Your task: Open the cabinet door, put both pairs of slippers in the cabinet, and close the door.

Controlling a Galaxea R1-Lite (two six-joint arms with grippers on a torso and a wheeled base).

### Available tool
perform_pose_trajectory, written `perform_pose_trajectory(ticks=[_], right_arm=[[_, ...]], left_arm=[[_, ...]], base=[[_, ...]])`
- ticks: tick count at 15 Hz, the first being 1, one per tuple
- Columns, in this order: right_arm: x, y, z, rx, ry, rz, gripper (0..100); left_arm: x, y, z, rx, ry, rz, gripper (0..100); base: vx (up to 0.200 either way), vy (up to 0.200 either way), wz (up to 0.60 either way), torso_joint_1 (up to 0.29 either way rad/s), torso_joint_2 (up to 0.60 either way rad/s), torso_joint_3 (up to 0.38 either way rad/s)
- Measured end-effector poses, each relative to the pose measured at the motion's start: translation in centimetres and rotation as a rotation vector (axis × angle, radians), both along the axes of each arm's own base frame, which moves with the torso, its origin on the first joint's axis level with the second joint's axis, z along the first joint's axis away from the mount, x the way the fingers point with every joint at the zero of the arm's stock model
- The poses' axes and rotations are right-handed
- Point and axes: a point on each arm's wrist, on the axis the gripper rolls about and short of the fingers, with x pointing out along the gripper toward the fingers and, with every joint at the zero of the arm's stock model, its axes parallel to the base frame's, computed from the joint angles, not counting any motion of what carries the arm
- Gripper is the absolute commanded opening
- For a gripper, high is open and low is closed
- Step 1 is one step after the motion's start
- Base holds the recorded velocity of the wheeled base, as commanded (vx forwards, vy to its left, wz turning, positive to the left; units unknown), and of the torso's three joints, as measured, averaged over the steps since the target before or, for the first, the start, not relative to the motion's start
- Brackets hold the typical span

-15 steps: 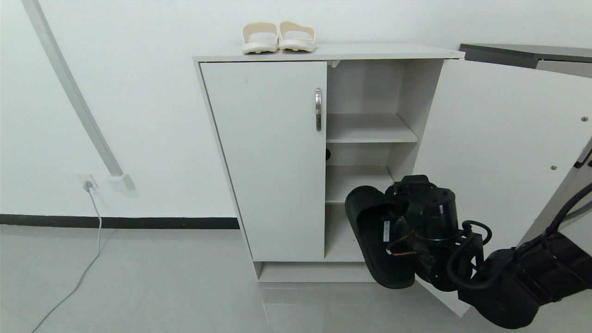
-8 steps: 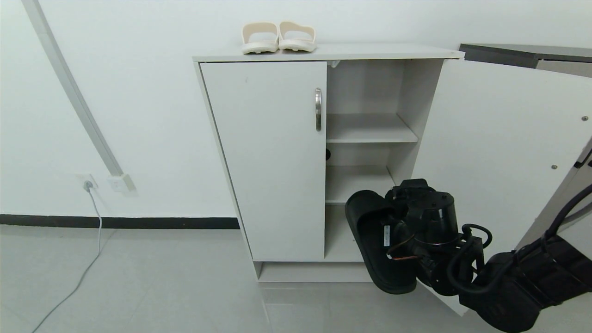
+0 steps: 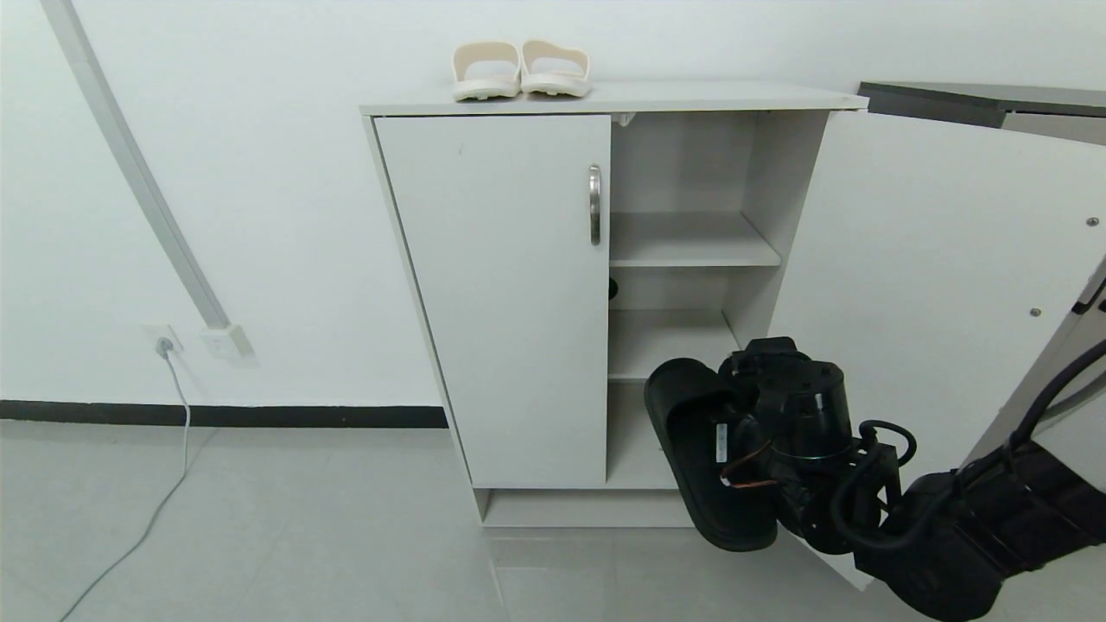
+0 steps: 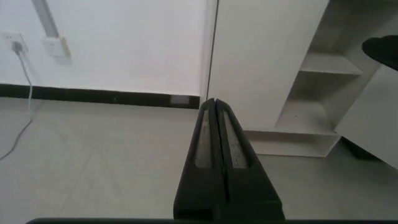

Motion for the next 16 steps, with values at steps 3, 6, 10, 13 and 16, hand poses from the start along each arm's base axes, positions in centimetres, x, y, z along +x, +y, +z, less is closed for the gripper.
perform_pose_trajectory(ticks=[3, 6, 10, 13, 16], right_arm=[[0.5, 0.4, -0.4, 0.005, -0.011, 0.000, 0], [1.3, 1.0, -0.9, 0.011, -0.032, -0.004, 0], [4.2, 3.3, -0.8, 0.057, -0.088, -0.070, 0], [5.6, 4.5, -2.0, 0.074, -0.054, -0.107, 0], [6.0, 4.7, -2.7, 0.070, -0.047, -0.111, 0]], left_arm=[[-0.1, -0.1, 0.0, -0.002, -0.013, -0.050, 0], [-0.1, -0.1, 0.0, -0.012, -0.018, -0.050, 0], [-0.1, -0.1, 0.0, -0.012, -0.019, -0.050, 0], [-0.1, -0.1, 0.0, -0.011, -0.019, -0.050, 0], [-0.1, -0.1, 0.0, -0.010, -0.020, -0.051, 0]], base=[[0.000, 0.000, 0.00, 0.000, 0.00, 0.000], [0.000, 0.000, 0.00, 0.000, 0.00, 0.000], [0.000, 0.000, 0.00, 0.000, 0.00, 0.000], [0.000, -0.133, 0.00, 0.002, 0.00, 0.002], [0.000, -0.200, 0.00, 0.004, 0.00, -0.001]])
